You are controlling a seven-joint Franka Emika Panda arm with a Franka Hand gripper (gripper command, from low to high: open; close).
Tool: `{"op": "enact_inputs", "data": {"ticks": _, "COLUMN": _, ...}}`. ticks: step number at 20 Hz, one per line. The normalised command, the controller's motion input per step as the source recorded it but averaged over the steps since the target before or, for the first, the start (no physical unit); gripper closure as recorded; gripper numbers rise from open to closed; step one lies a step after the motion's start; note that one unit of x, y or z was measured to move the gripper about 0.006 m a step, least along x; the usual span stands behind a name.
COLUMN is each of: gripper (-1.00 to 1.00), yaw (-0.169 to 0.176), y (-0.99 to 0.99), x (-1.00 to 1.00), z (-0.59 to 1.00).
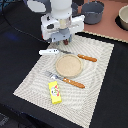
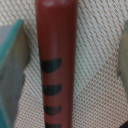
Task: Interact with the objects in diverse but meaningful ways.
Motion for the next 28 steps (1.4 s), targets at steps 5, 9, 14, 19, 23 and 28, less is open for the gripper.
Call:
{"op": "enact_inputs", "data": {"ticks": 5, "gripper": 1.0, "yaw": 0.038, "y": 0.14, "x": 0.0, "z": -0.19}}
{"op": "enact_inputs", "data": {"ticks": 9, "gripper": 1.0, "yaw": 0.037, "y": 0.09, "x": 0.0, "z": -0.14}}
{"op": "enact_inputs", "data": {"ticks": 14, "gripper": 1.0, "yaw": 0.017, "y": -0.01, "x": -0.41, "z": 0.64}}
{"op": "enact_inputs", "data": {"ticks": 19, "gripper": 1.0, "yaw": 0.001, "y": -0.03, "x": -0.46, "z": 0.98}}
{"op": "enact_inputs", "data": {"ticks": 23, "gripper": 1.0, "yaw": 0.0, "y": -0.06, "x": -0.31, "z": 0.97}}
{"op": "enact_inputs", "data": {"ticks": 28, "gripper": 1.0, "yaw": 0.0, "y": -0.13, "x": -0.15, "z": 0.82}}
